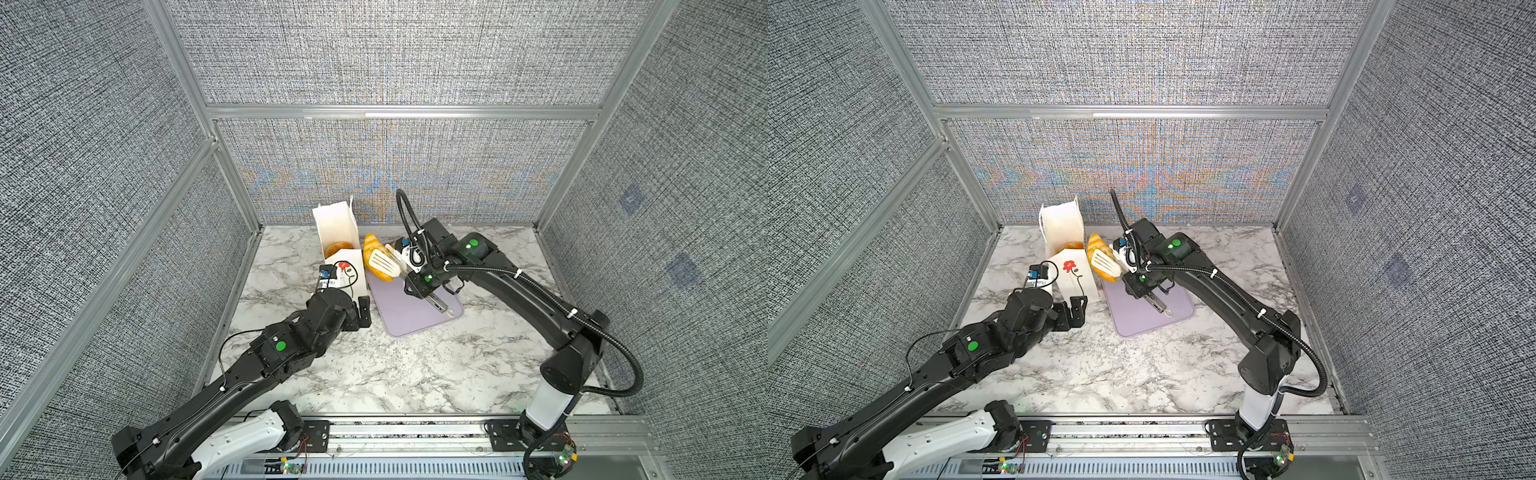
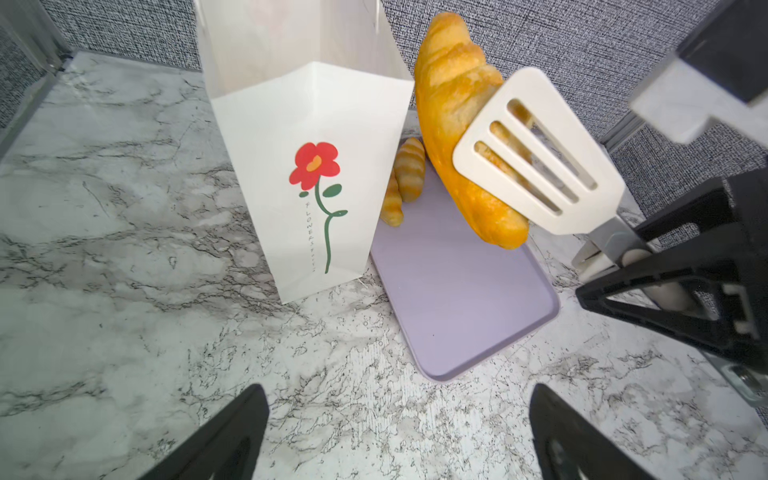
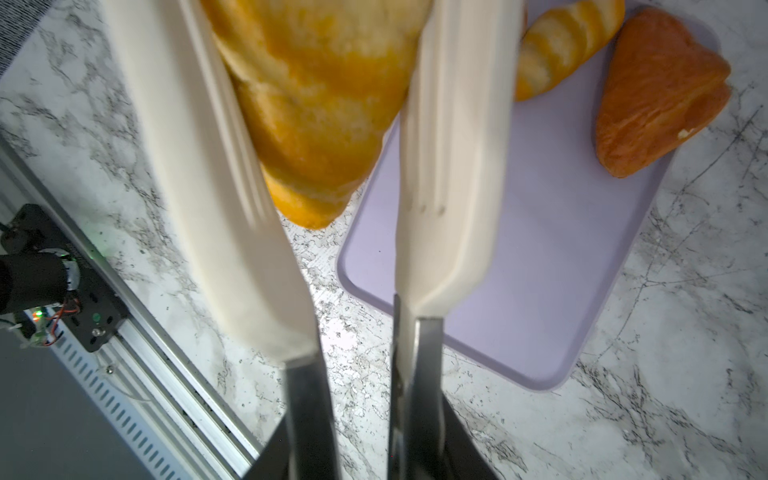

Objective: Place the fake bread into the paper bag
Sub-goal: 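Lift the striped croissant off the tray in the tongs, then carry the croissant in the tongs over the paper bag opening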

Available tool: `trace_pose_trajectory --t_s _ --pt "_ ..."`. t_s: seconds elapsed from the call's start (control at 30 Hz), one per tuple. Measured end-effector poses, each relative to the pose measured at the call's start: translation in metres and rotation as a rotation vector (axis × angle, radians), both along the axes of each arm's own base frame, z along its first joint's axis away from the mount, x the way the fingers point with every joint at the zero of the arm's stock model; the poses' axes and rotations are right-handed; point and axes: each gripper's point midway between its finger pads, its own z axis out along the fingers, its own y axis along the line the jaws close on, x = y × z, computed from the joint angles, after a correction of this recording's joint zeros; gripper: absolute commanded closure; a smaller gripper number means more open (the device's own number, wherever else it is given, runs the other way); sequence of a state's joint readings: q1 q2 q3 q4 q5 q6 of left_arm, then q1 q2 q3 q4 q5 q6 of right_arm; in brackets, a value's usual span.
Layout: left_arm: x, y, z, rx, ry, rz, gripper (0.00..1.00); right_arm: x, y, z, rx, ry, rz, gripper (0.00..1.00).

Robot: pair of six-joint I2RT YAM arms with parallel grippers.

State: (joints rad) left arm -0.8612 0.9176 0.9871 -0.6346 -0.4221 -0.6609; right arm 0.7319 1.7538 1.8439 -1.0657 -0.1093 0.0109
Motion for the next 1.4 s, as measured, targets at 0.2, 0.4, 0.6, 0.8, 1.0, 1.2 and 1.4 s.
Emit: trace_pose_trajectory --t_s 0.2,0.4,0.6,0.8,1.0,1.2,1.4 --pt "0.002 0.013 0.006 0.031 -0.009 0.032 0.01 -0.005 0.006 0.017 0.055 -0.008 0.019 0.65" --pt "0.004 0.03 0.013 0.05 -0.018 0.068 0.0 -0.013 0.023 0.035 0.118 -0.018 0.062 0.64" --pt "0.005 0.039 0.014 0.071 -0.016 0.08 0.01 -0.005 0.048 0.051 0.185 -0.036 0.089 0.64" --pt "0.005 0.044 0.013 0.087 -0.012 0.086 0.0 0.013 0.072 0.059 0.232 -0.037 0.075 0.64" --pt "0.005 0.046 0.011 0.092 -0.005 0.088 0.01 0.028 0.088 0.061 0.266 -0.038 0.051 0.63" --pt "0.005 0.043 0.007 0.096 0.01 0.076 0.0 0.036 0.101 0.057 0.302 -0.029 0.017 0.63" --pt "0.006 0.041 0.002 0.102 0.025 0.068 0.0 0.046 0.111 0.058 0.329 -0.05 0.0 0.62"
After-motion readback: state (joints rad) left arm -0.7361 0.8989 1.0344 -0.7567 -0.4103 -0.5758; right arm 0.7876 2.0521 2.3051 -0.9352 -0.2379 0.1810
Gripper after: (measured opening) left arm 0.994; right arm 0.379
